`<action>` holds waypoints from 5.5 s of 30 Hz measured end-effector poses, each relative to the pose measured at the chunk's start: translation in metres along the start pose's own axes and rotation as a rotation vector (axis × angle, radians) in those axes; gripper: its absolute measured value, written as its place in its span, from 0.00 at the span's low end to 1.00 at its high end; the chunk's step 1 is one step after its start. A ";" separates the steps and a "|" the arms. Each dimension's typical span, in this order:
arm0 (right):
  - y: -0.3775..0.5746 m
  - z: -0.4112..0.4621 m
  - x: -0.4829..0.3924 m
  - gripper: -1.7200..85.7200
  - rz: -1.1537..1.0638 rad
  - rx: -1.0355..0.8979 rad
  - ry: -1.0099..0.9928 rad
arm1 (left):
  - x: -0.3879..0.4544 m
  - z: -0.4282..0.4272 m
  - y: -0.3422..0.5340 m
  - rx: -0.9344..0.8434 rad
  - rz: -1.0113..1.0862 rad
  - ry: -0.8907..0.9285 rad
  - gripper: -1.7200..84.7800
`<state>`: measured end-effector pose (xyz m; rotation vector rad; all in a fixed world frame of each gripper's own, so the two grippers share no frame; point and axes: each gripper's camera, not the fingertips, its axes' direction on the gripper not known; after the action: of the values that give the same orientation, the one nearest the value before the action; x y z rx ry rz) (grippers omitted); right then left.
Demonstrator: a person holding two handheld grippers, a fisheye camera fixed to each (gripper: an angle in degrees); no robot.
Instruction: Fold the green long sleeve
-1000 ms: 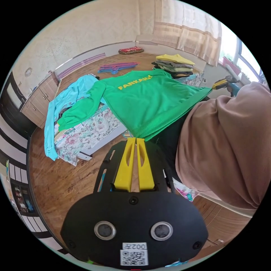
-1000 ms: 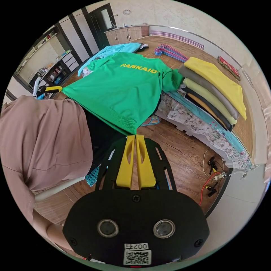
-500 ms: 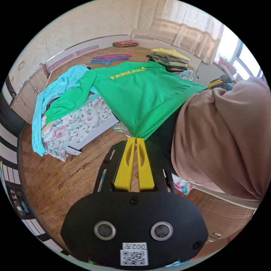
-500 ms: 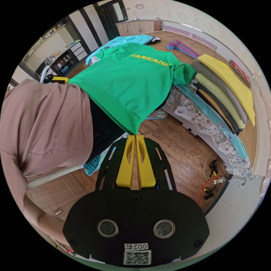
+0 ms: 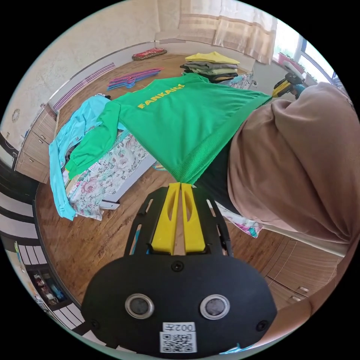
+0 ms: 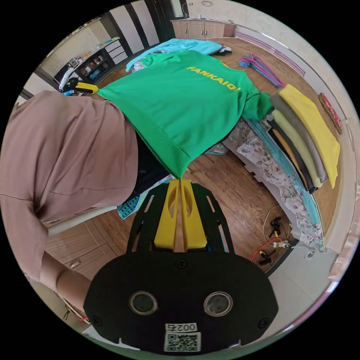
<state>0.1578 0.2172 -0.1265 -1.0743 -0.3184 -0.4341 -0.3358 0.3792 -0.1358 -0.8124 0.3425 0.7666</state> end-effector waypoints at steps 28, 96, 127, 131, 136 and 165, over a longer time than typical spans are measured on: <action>-0.063 0.001 0.099 0.08 0.390 0.586 0.152 | -0.076 0.002 -0.151 0.216 -0.381 -0.131 0.01; -0.646 -0.071 0.329 0.02 0.030 0.293 0.109 | -0.385 0.116 -0.733 0.065 -0.471 -0.123 0.05; -0.729 -0.118 0.338 0.01 0.099 0.432 0.381 | -0.428 0.126 -0.766 0.121 -0.532 -0.169 0.06; -0.752 -0.117 0.376 0.01 0.222 0.384 0.352 | -0.430 0.126 -0.766 0.116 -0.550 -0.194 0.05; -0.784 -0.089 0.407 0.02 0.312 0.216 0.335 | -0.432 0.126 -0.765 0.091 -0.514 -0.200 0.04; -0.862 -0.079 0.376 0.02 0.063 0.201 0.291 | -0.442 0.140 -0.718 0.059 -0.446 -0.200 0.07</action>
<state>0.0672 -0.2731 0.6750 -0.8101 -0.0676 -0.4844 -0.1174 -0.0456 0.5727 -0.7150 -0.0001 0.4116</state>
